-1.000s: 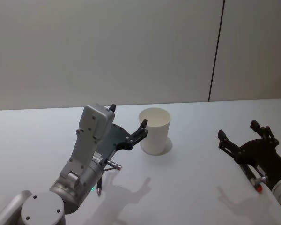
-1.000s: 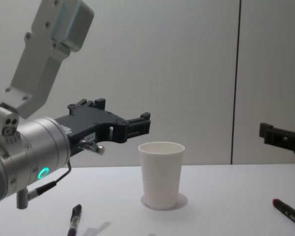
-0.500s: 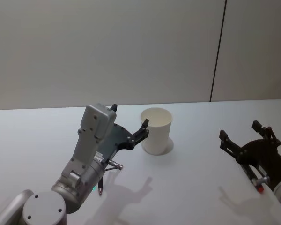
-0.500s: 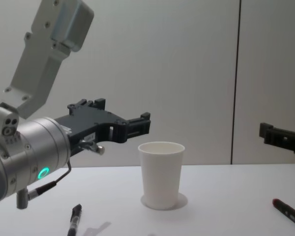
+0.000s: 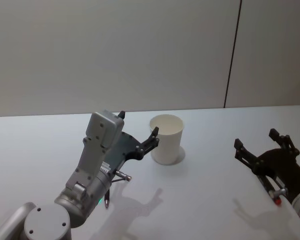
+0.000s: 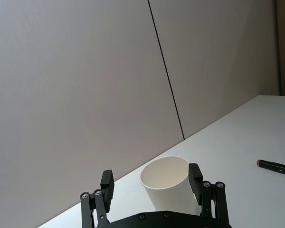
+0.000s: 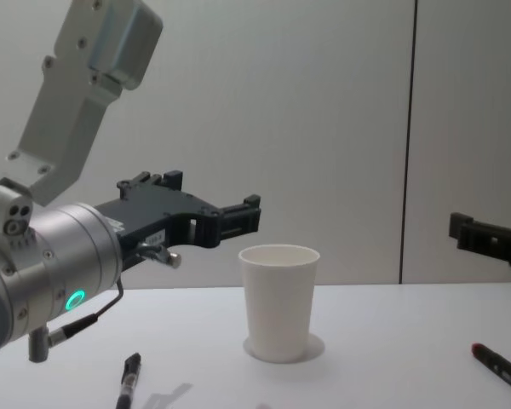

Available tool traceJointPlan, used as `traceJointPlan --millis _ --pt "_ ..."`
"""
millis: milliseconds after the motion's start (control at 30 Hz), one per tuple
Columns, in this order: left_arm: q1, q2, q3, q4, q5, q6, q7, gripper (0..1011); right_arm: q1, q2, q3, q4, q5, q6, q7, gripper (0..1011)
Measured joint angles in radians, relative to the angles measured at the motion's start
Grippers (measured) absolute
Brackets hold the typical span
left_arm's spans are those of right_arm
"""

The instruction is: Place the pen into the pen holder.

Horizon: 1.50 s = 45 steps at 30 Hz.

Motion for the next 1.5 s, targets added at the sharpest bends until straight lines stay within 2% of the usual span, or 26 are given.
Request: traceJointPlan --millis 300,533,867,1367,1500 --pt "0.000 0.000 0.000 0.000 0.000 0.000 0.000 1000 0.001 -0.002 0.000 -0.001 0.000 0.004 -0.003 1002" --pt "0.000 0.000 0.000 0.000 0.000 0.000 0.000 1000 0.009 -0.009 0.002 -0.010 0.006 0.047 -0.017 1002" --pt "0.000 0.000 0.000 0.000 0.000 0.000 0.000 1000 0.040 -0.020 0.012 -0.026 0.035 0.171 -0.027 1002" --pt "0.000 0.000 0.000 0.000 0.000 0.000 0.000 1000 0.114 -0.025 0.039 -0.022 0.106 0.428 -0.019 1002" --pt "0.000 0.000 0.000 0.000 0.000 0.000 0.000 1000 0.133 -0.026 0.043 -0.012 0.114 0.472 -0.012 1002"
